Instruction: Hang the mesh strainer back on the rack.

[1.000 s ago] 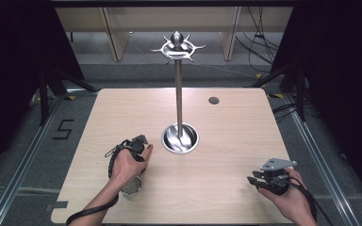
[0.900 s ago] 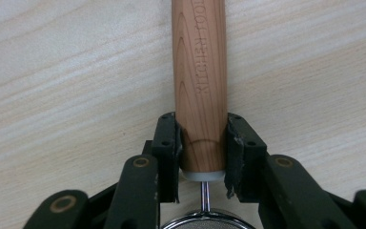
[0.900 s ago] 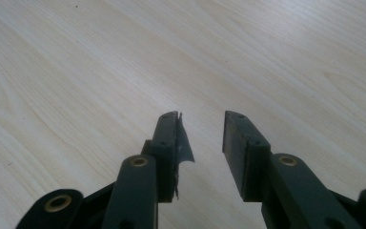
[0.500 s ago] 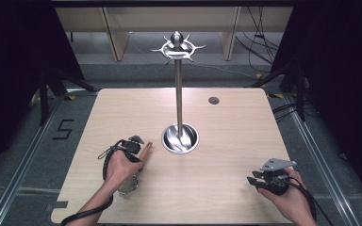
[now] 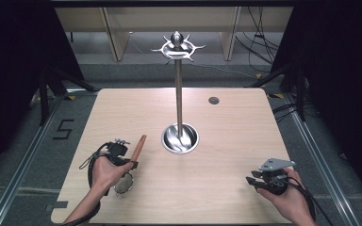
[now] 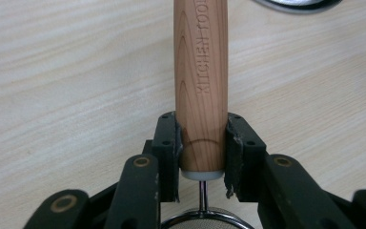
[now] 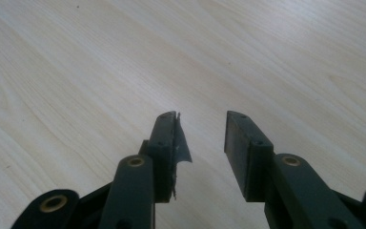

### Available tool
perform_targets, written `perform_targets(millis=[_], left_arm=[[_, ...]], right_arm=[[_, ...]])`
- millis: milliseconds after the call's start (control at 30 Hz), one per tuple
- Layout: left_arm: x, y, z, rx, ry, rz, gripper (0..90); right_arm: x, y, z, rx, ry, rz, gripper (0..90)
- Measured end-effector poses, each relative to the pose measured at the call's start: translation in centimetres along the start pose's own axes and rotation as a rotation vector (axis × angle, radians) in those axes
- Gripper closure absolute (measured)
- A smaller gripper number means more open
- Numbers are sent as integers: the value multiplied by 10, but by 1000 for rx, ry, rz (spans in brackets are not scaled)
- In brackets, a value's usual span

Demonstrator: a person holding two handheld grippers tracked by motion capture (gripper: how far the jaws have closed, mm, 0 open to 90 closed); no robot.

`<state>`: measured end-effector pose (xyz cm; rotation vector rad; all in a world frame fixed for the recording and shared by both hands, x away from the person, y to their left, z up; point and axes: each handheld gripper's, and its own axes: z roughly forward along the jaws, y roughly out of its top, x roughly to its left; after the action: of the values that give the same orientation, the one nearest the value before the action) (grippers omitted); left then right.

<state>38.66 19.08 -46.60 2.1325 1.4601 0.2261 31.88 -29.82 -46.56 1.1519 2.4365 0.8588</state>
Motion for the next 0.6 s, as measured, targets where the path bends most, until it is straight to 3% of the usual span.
perform_targets(millis=[33, 133, 167, 200, 267, 333, 433, 467, 500, 600], left_arm=[[0, 0, 0, 0, 0, 0, 683], [-1, -4, -8, -66, -3, 5, 683], [-1, -5, -11, -91, -2, 15, 683], [-3, -7, -15, -146, 1, 17, 683], [-3, -7, -19, -153, -7, 31, 683], [-4, -11, -24, -206, -17, 41, 683], [-4, -13, -27, -238, -27, 45, 682], [-4, -13, -29, -245, -29, 51, 683], [-3, -14, -31, -245, -21, 71, 683], [-4, -14, -32, -274, -36, 66, 683]], right_arm=[[0, 0, 0, 0, 0, 0, 655], [0, 0, 0, -5, -1, 4, 653], [0, 0, 0, -3, -3, -6, 652], [0, 0, 0, -4, -5, -6, 650], [0, 0, 0, -4, -1, 0, 650], [1, 0, -1, 3, 4, 18, 648], [2, 0, -1, 2, 5, 18, 647], [0, 0, 0, -12, -4, -8, 647], [0, 0, 0, -12, -4, -8, 647], [0, 0, 0, -10, -1, -5, 645]])
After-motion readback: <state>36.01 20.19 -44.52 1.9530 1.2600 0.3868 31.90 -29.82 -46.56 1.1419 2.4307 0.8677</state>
